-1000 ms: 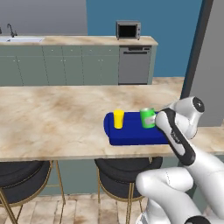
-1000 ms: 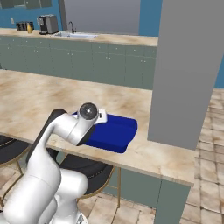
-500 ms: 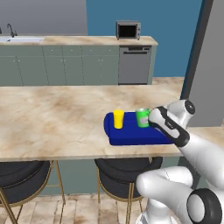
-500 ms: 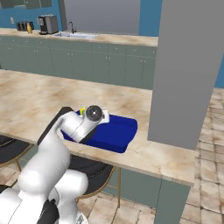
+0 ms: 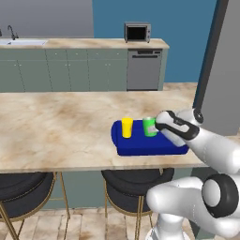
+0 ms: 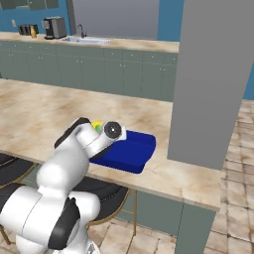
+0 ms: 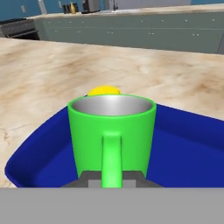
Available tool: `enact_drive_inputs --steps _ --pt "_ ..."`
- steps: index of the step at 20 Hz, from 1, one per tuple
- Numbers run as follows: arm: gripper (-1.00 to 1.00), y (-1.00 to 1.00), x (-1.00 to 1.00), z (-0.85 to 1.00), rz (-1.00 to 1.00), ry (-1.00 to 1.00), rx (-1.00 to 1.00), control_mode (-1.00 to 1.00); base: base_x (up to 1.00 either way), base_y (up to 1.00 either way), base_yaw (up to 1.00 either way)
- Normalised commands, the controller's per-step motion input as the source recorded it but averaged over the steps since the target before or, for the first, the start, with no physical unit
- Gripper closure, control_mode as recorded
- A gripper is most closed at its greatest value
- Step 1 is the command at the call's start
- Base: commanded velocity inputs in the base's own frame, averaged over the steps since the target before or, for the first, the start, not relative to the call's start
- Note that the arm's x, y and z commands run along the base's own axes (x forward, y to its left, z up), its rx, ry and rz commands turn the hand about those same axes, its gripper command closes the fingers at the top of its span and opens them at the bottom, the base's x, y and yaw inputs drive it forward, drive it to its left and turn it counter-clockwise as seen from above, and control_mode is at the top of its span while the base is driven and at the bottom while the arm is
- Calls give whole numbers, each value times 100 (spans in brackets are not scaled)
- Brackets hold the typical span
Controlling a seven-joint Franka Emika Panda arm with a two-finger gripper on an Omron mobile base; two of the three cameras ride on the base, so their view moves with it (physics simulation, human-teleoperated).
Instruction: There is a tray on the dining counter. Grab the cup, mug, and pitcher and place them on the tray. The pitcher may be placed next to the tray if it cannot fit the tray.
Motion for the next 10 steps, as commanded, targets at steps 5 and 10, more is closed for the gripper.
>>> enact_drive_inputs --steps 5,10 --pt "100 0 16 -27 2 0 1 -100 0 0 0" --pt "100 -1 15 -21 2 0 1 -100 0 0 0"
